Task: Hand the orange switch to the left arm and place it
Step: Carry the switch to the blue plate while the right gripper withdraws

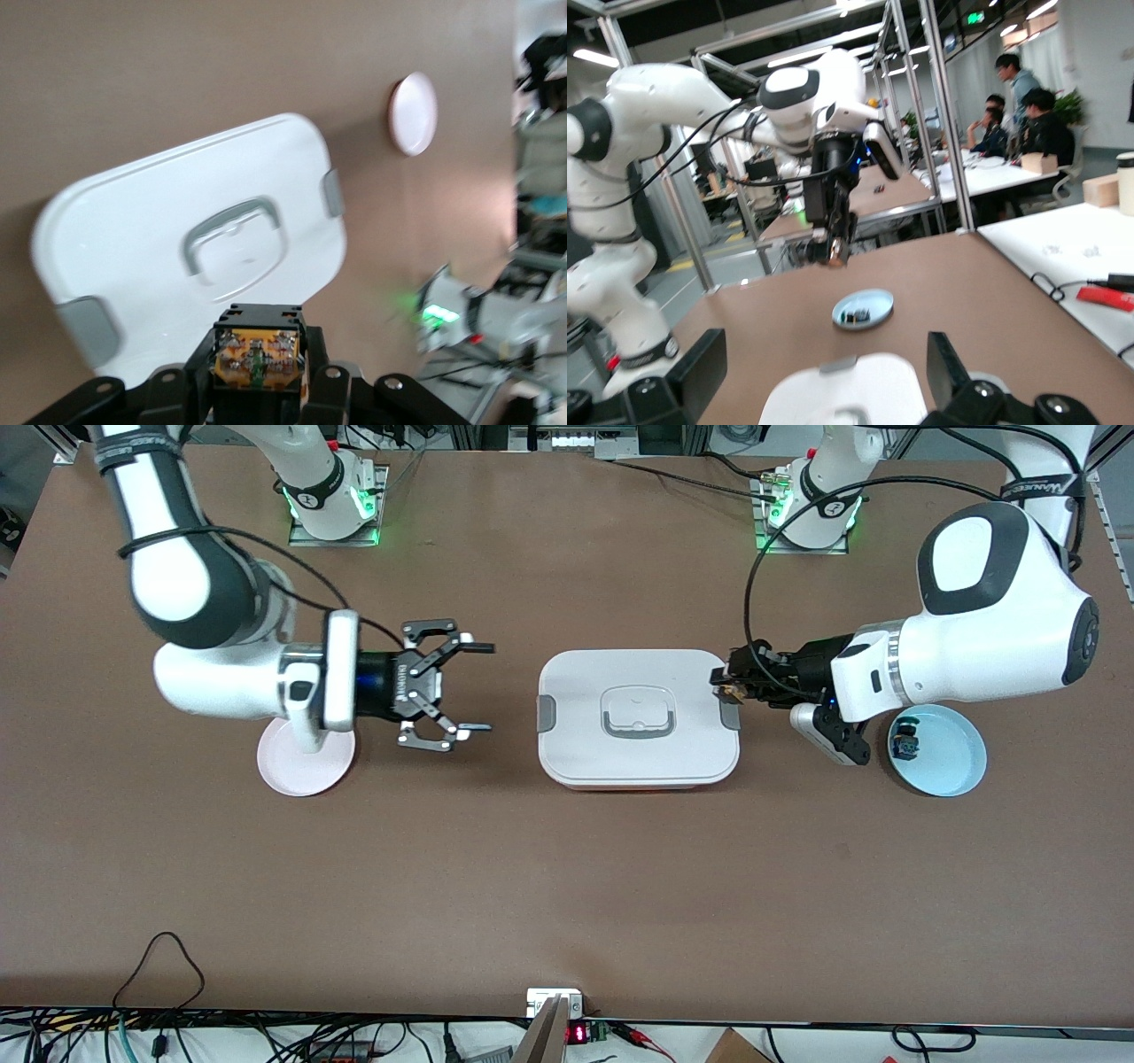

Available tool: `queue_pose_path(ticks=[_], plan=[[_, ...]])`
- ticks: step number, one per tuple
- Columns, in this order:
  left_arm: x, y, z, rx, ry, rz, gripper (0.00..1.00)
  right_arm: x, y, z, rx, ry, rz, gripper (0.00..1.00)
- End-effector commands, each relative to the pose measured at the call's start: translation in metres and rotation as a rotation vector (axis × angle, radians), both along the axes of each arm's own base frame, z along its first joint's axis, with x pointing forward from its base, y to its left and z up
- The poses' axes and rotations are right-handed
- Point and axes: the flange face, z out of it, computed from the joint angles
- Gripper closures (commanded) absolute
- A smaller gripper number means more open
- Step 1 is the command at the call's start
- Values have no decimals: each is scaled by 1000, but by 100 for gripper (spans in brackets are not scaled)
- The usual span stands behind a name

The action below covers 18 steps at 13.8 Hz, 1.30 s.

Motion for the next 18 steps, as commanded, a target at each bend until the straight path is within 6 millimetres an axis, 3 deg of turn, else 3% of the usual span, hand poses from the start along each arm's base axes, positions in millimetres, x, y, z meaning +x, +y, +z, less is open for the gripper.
queue_pose_path(ticks=[1, 5, 8, 10, 11, 14, 18], plan=[[0, 34, -7, 103, -83, -205, 91, -5, -30, -3, -80, 35, 43, 0], [-1, 71, -26, 289, -168, -530, 91, -6, -56, -8, -261, 244, 46, 0], [6, 124, -49, 361, -200, -828, 90, -8, -67, -7, -395, 420, -2, 0], [14, 163, -75, 352, -201, -1030, 90, -7, -75, -5, -539, 556, -73, 0], [15, 183, -87, 341, -193, -1071, 90, -3, -78, 3, -593, 608, -119, 0], [-1, 226, -125, 385, -107, -1145, 90, -5, -82, 0, -701, 858, -249, 0], [-18, 287, -182, 428, -232, -1233, 91, -13, -98, -13, -970, 1096, -460, 0]])
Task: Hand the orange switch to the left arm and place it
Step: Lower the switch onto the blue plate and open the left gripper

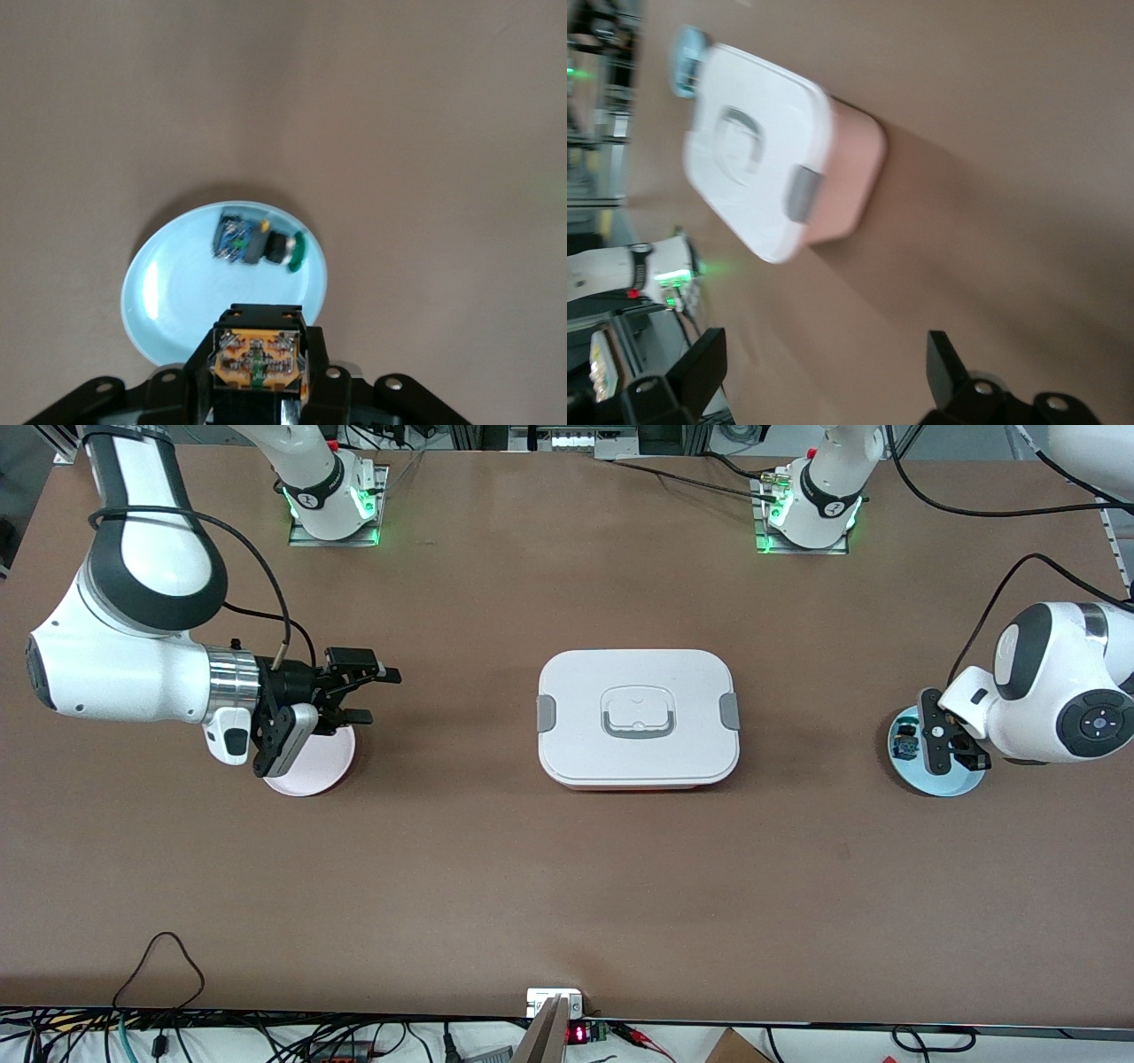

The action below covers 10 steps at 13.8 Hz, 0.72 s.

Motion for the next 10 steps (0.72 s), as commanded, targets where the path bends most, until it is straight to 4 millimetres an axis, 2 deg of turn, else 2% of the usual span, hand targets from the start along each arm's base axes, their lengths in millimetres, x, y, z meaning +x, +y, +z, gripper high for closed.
queue_pose_path(ticks=[1, 3, 5, 6, 7, 8, 9, 10], plan=[[-19, 35, -29, -30, -67, -110, 92, -6, -10, 1, -189, 124, -116, 0], [-27, 60, -60, -76, -137, -138, 92, -6, -24, -8, -397, 126, -143, 0], [-35, 75, -89, -123, -166, -186, 92, -6, -34, -8, -519, 141, -199, 0], [-36, 77, -100, -139, -159, -198, 92, -6, -40, 0, -562, 146, -217, 0], [-36, 76, -106, -146, -160, -197, 91, 2, -52, 18, -632, 92, -200, 0], [-39, 81, -112, -152, -158, -186, 89, 9, -70, 37, -716, 36, -177, 0], [-41, 85, -119, -161, -151, -176, 88, 13, -81, 51, -754, -3, -159, 0], [-41, 87, -125, -168, -150, -170, 87, 19, -103, 63, -752, -27, -188, 0]])
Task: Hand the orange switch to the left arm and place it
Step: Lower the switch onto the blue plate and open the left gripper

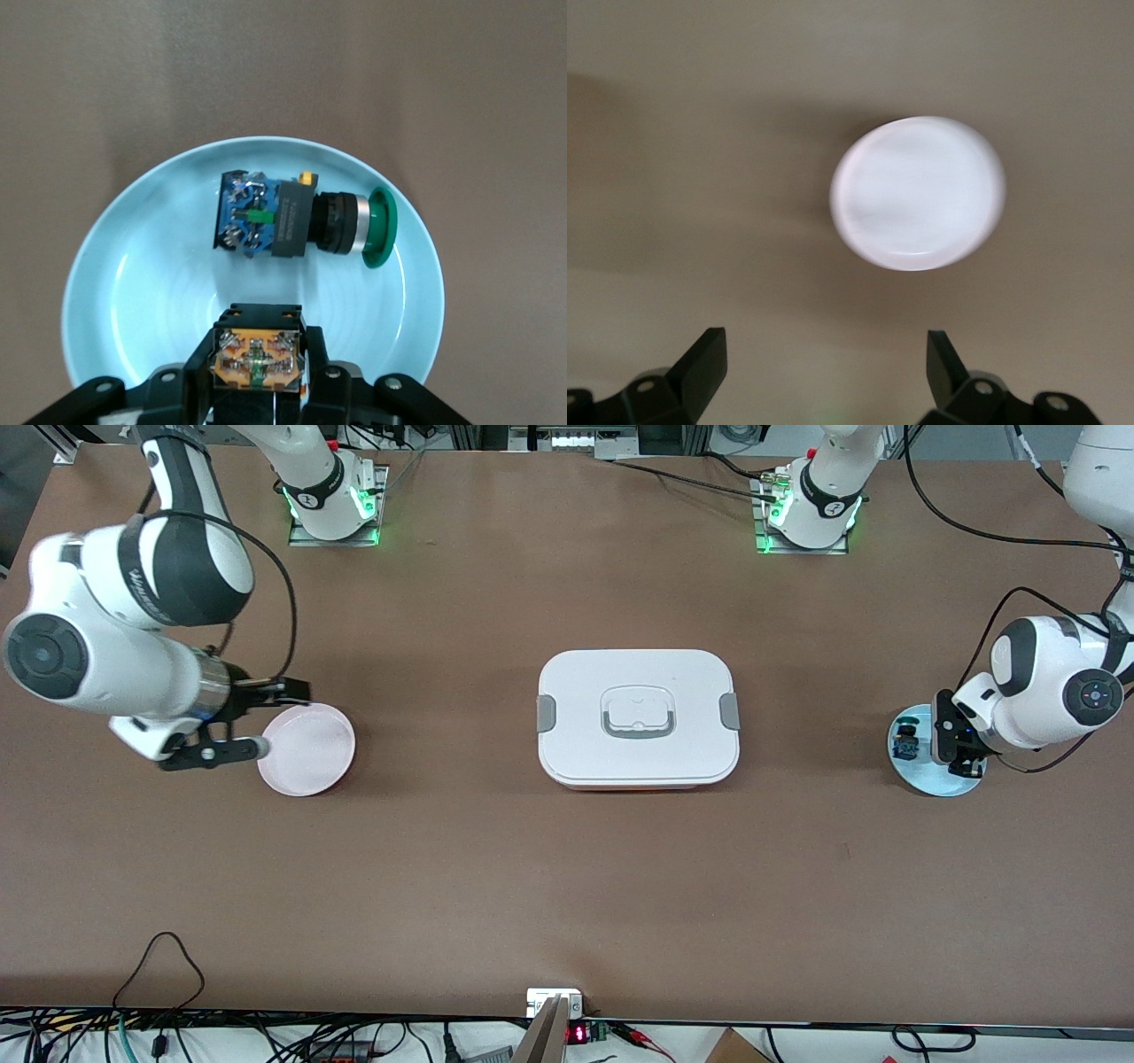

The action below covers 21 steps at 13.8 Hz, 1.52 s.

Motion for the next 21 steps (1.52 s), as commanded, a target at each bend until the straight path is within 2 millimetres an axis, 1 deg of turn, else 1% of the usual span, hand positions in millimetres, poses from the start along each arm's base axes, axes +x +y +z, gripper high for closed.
queue_pose_path(ticks=[1, 3, 4, 5, 6, 7, 9, 11, 12, 13, 14, 15, 16, 18, 21], plan=[[-1, 11, -9, -10, -5, -14, 85, 10, -55, 50, -30, -76, -44, 0], [0, 12, -9, -10, -14, -12, 83, 1, -77, 80, -35, -115, -87, 0], [0, 12, -10, -11, -13, -10, 80, -6, -91, 96, -29, -131, -114, 0], [0, 10, -10, -12, -14, -13, 68, -14, -99, 106, -32, -121, -134, 0], [1, 11, -9, -11, -15, -17, 29, -20, -100, 112, -35, -104, -141, 0], [1, 10, -8, -13, -12, -38, 0, -28, -100, 124, -33, -131, -138, 0], [2, 11, -5, -11, -9, -48, 0, -34, -104, 108, -24, -125, -143, 0], [5, 9, 7, -1, -7, -44, 0, -38, -100, 107, -23, -143, -131, 0], [6, 10, 18, 6, 18, -26, 0, -38, -103, 108, -22, -142, -127, 0], [8, 9, 33, 18, 51, -1, 0, -39, -110, 109, -19, -140, -113, 0], [17, -2, 49, 24, 85, 25, 0, -45, -115, 118, -17, -151, -108, 0], [25, -8, 68, 38, 121, 74, 0, -50, -114, 126, -16, -159, -107, 0], [29, -9, 82, 61, 163, 142, 0, -55, -115, 133, -15, -159, -110, 0], [40, -34, 121, 100, 233, 252, 0, -58, -115, 142, -15, -176, -131, 0], [47, -74, 179, 111, 330, 437, 0, -56, -112, 144, 21, -179, -170, 0]])
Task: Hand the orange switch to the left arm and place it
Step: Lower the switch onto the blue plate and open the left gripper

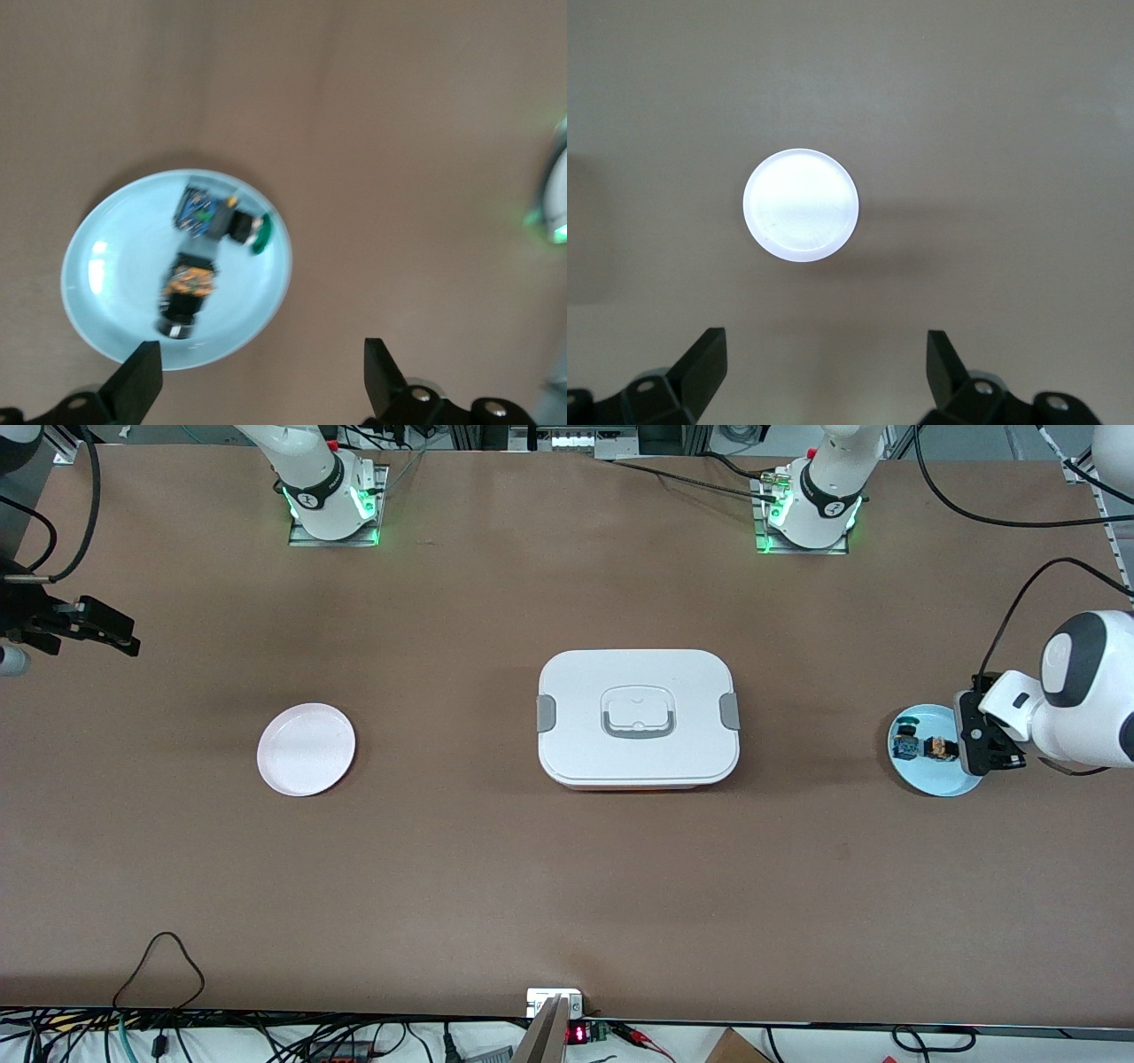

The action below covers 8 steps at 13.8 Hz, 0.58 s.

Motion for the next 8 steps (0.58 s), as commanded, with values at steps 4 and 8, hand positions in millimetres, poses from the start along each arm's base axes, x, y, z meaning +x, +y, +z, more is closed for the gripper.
queue_pose_path(ticks=[4, 8], plan=[[9, -64, 92, 96, 61, 421, 0, -4, 2, 3, 26, -5, -50, 0], [8, -122, 151, 254, 37, 652, 0, -8, 7, -1, 25, 22, -39, 0]])
